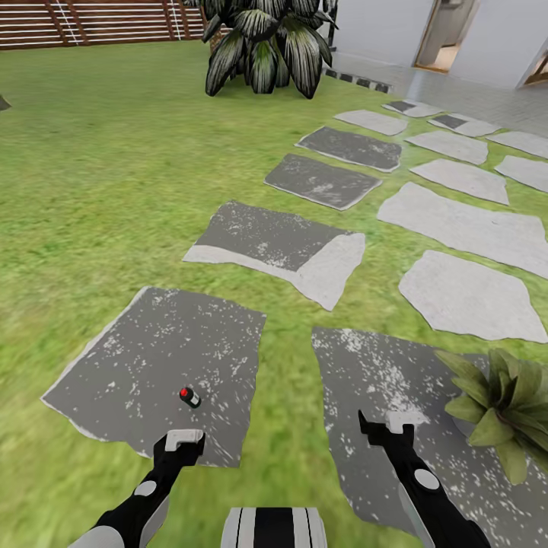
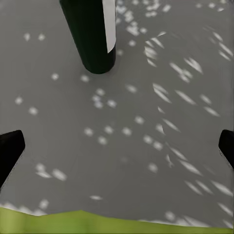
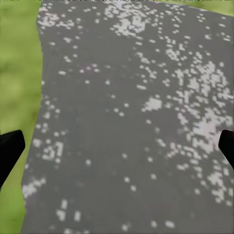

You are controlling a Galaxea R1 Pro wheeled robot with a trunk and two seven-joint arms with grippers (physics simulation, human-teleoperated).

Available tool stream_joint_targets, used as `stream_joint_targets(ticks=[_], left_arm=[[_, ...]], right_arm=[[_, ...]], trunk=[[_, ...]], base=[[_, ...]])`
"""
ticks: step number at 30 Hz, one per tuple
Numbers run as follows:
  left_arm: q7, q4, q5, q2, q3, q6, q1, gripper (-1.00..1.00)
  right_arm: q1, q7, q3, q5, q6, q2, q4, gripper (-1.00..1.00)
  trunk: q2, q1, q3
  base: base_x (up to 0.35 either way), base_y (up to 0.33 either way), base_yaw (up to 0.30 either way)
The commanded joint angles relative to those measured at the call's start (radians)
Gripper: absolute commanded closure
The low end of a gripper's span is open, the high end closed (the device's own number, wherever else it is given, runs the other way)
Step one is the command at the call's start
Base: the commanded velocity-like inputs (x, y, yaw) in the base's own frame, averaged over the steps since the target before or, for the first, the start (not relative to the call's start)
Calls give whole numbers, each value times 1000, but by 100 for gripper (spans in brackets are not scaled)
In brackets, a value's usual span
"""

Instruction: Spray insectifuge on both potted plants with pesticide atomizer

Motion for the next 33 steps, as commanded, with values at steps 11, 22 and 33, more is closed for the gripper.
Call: stream_joint_targets(ticks=[11, 22, 33], left_arm=[[0, 1, 0, 1, 0, -3, -2, -100], [0, 1, 0, 1, 0, -3, -2, -100], [0, 1, 0, 1, 0, -3, -2, -100]], right_arm=[[0, 0, 1, -4, -2, 0, 1, -100], [0, 0, 1, -4, -2, 0, 0, -100], [0, 0, 1, -4, -2, 0, 0, -100]], trunk=[[0, 0, -1], [0, 0, -1], [0, 0, -9]], base=[[117, 0, 0], [37, 0, 2], [37, 0, 130]])
